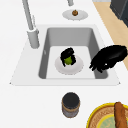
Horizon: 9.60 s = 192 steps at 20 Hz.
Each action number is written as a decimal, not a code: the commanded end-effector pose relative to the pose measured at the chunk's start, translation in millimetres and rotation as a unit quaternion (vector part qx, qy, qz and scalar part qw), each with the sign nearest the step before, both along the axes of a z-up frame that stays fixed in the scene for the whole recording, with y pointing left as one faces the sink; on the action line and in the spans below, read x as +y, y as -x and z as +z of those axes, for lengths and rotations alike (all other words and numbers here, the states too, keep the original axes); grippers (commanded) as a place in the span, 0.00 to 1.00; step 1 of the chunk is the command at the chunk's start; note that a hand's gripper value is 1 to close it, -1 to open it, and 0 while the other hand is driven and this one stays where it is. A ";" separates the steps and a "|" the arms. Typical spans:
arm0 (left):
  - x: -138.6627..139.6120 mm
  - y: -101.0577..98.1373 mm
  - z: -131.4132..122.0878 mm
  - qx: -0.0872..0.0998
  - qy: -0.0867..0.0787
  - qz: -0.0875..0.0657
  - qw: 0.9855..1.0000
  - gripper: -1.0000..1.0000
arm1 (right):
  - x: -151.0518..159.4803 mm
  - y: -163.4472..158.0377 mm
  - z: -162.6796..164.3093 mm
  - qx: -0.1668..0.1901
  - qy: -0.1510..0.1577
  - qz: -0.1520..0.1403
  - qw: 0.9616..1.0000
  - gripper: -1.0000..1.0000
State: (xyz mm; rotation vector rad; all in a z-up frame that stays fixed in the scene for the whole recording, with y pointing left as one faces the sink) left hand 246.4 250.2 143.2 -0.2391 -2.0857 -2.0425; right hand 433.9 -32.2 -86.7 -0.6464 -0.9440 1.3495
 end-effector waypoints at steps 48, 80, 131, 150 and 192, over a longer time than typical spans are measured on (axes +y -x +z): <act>0.0 0.0 0.0 0.000 0.000 0.000 1.000 0.50 | -191.3 32.1 213.2 0.044 -0.029 0.004 0.999 1.00; 0.0 0.0 0.0 0.000 0.000 0.000 1.000 0.50 | -357.0 116.0 201.9 0.053 -0.031 0.006 0.998 1.00; 0.0 0.0 0.0 0.000 0.000 0.000 1.000 0.50 | -365.2 221.5 207.8 0.017 -0.020 0.004 1.000 1.00; 0.0 0.0 0.0 0.000 0.000 0.000 1.000 0.50 | -351.9 213.3 191.2 0.044 0.008 -0.001 0.999 1.00; 0.0 0.0 0.0 0.000 0.000 0.000 1.000 0.50 | -347.9 178.2 322.8 -0.032 0.082 0.016 0.996 0.00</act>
